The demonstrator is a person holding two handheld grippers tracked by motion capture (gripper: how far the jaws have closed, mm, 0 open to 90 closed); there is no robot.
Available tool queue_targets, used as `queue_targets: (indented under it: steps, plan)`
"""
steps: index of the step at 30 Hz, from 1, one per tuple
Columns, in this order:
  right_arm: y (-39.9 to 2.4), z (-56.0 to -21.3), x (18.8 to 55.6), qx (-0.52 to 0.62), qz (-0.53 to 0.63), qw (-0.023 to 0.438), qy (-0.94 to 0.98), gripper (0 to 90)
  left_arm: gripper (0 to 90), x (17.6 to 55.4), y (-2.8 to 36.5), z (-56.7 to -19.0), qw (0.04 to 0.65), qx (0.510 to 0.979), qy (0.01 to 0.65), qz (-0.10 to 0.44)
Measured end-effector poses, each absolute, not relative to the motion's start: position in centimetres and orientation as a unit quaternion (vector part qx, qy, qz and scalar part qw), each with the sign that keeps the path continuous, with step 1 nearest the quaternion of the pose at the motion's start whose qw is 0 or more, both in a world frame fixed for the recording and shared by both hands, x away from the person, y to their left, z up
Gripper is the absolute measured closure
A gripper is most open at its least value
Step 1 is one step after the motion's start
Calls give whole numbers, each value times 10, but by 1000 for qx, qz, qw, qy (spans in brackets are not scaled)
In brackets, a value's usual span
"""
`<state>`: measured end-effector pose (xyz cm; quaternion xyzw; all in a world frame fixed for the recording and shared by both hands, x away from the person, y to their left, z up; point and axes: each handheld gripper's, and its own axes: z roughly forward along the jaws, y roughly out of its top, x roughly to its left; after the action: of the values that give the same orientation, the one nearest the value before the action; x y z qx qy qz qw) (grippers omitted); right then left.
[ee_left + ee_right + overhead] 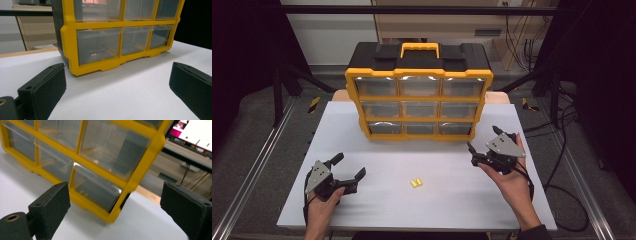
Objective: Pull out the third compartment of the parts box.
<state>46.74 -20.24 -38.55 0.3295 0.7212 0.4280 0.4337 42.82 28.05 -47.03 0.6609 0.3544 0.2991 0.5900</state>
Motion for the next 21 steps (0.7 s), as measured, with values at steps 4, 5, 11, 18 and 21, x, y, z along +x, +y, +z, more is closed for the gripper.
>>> queue_targets:
  steps: [4,5,11,18,21]
  plan:
    - [-191,-366,476,308,399,459,732,117,4,428,281,-471,586,660,359,304]
    - [-189,-361,478,300,389,469,735,126,6,429,281,-471,584,661,361,304]
    - [-176,-337,487,260,330,528,738,200,7,428,277,-470,581,668,353,302]
    - [-161,-315,489,215,291,585,726,321,7,425,278,-470,578,668,356,305]
    - [-154,-310,488,198,269,612,717,384,8,424,279,-470,578,668,357,304]
